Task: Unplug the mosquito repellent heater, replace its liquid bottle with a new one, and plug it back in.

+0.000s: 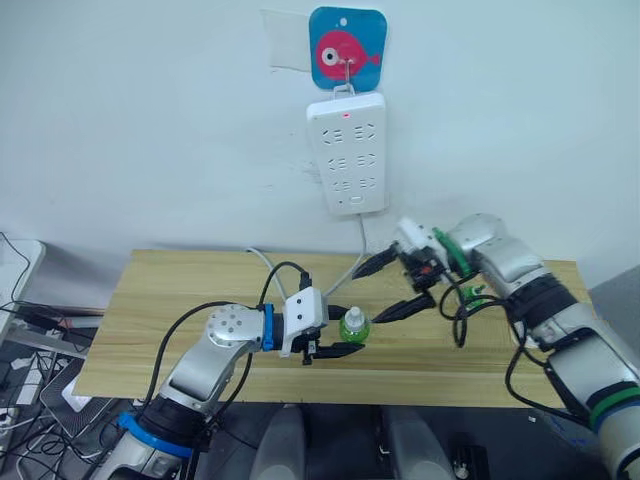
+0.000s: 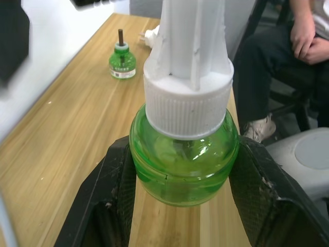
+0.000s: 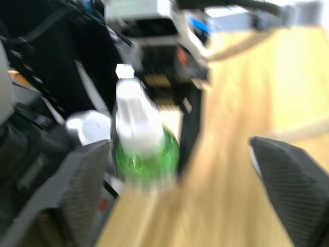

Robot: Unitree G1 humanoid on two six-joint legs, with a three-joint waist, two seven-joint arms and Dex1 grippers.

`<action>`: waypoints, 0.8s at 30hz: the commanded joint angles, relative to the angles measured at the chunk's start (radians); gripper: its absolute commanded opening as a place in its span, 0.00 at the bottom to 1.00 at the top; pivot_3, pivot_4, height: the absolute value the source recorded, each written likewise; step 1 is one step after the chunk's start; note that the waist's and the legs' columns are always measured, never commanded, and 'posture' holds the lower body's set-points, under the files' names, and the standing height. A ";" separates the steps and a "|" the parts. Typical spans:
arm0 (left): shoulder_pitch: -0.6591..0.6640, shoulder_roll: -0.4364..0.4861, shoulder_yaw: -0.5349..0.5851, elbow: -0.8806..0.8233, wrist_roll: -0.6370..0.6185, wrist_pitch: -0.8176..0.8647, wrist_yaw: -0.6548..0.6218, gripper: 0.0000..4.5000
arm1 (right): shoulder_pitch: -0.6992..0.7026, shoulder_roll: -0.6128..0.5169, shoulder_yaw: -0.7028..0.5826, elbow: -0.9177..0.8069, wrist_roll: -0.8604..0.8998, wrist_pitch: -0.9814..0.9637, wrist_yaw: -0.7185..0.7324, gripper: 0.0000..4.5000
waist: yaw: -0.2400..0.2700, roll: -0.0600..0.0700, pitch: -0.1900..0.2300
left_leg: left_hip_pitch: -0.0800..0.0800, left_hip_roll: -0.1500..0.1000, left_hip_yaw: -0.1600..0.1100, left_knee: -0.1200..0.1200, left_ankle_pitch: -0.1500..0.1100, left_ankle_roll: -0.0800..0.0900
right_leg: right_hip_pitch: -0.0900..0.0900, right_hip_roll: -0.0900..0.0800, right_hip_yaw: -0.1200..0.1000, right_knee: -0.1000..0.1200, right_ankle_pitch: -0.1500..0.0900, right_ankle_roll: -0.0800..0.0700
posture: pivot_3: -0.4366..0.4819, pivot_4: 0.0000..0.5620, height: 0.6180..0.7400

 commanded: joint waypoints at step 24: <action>-0.041 -0.090 0.071 0.038 -0.018 0.053 0.145 0.49 | 0.514 0.202 -0.286 -0.806 -0.061 0.352 -0.713 1.00 | -0.031 0.000 0.000 | 0.001 0.002 -0.001 0.000 0.001 -0.002 | 0.000 0.005 0.000 0.003 0.000 -0.001 | 0.43 0.46 1.00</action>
